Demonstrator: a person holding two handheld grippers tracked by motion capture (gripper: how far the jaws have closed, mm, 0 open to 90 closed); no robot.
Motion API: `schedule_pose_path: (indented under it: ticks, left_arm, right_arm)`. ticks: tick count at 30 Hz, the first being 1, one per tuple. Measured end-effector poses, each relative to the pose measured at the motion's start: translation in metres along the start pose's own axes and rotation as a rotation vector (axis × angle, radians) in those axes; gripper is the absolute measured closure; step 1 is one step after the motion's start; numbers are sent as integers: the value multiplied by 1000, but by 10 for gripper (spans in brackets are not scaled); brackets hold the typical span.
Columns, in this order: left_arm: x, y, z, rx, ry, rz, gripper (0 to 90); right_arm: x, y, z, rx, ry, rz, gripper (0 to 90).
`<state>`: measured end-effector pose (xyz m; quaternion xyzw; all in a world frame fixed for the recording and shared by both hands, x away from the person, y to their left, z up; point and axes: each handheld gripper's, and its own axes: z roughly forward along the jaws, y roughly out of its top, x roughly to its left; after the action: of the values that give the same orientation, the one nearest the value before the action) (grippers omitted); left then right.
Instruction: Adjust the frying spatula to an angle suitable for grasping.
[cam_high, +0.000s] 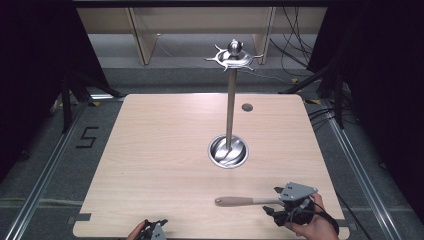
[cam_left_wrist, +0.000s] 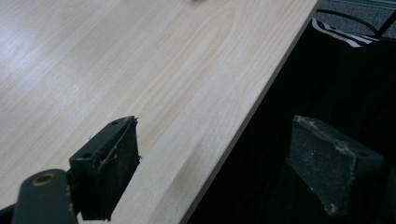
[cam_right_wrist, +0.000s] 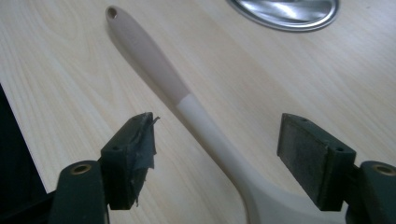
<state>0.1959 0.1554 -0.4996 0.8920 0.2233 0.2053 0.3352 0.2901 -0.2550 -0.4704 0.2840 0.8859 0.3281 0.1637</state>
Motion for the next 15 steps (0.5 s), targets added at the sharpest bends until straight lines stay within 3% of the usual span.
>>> schedule_pose_path:
  ticks: [1,2,5,6,7,9,10,11,12,13,14,15]
  left_arm:
    - [-1,-1,1,3,-9,-16,156]
    - [1,0,-1,-2,13,2,156]
    - [0,-1,0,3,4,-15,156]
    - [0,-1,0,6,6,-10,156]
    - [0,-1,0,6,6,-9,156]
    - [0,-1,0,8,8,-7,156]
    - [-1,-1,-1,2,4,-13,156]
    - [-1,-1,-1,2,4,-13,156]
    - [0,-1,-1,2,3,-15,156]
    - [0,-1,-1,2,3,-15,156]
    - [0,-1,-1,5,3,-12,156]
    - [1,0,-1,-2,7,3,156]
  right_arm:
    - [1,2,3,21,12,-3,310]
    - [2,6,9,40,24,-31,330]
    - [5,13,17,80,48,-57,372]
    - [4,15,19,90,62,-88,382]
    - [4,15,19,90,62,-88,382]
    - [7,22,24,143,54,-81,417]
    - [5,28,30,153,73,-162,446]
    - [5,31,32,170,89,-178,460]
    - [10,33,32,207,76,-128,474]
    - [10,33,32,207,76,-128,474]
    - [6,39,38,201,105,-198,495]
    - [7,40,40,215,102,-183,500]
